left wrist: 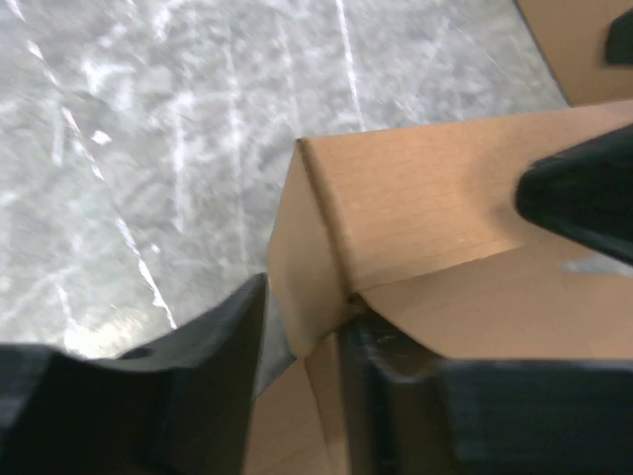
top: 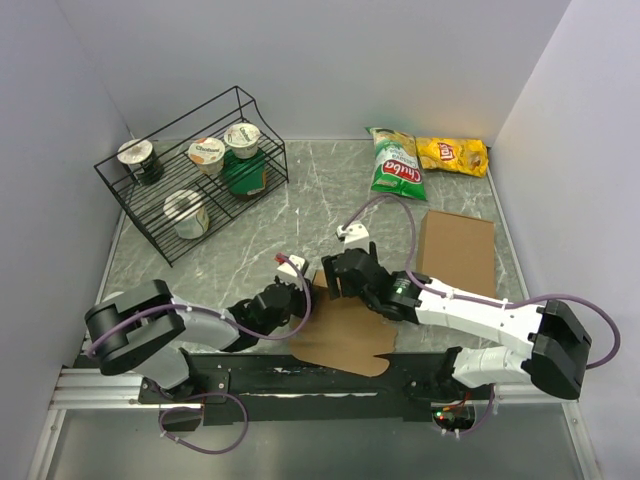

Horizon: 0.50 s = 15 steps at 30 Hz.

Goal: Fold the paper box
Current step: Fold the paper box at the center of the board.

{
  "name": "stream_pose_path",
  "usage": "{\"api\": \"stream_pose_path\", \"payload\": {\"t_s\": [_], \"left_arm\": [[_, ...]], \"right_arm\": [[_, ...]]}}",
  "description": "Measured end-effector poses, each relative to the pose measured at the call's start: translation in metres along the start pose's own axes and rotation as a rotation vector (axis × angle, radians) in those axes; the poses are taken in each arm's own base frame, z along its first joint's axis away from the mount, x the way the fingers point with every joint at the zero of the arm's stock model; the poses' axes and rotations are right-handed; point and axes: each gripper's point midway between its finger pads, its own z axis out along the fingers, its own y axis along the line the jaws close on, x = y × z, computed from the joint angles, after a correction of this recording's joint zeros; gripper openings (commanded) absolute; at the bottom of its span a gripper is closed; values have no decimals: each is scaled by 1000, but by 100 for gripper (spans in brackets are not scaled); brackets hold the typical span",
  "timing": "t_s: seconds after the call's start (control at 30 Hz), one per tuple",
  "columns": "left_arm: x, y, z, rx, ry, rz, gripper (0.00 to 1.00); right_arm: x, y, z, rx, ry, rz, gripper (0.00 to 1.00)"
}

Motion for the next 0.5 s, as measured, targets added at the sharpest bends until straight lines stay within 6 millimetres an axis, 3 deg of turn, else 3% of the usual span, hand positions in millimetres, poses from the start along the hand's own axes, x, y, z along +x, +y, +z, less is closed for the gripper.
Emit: {"api": "stream_pose_path", "payload": {"t_s": [0.23,0.5], "left_arm": [[-14,17,8,-150,-59,42,18],[-42,55,-5,-360,-115,122,16]], "right_arm": [[-46,6,-19,-41,-38,77,88],[-95,-13,-39,-125,-67,294,88]]}}
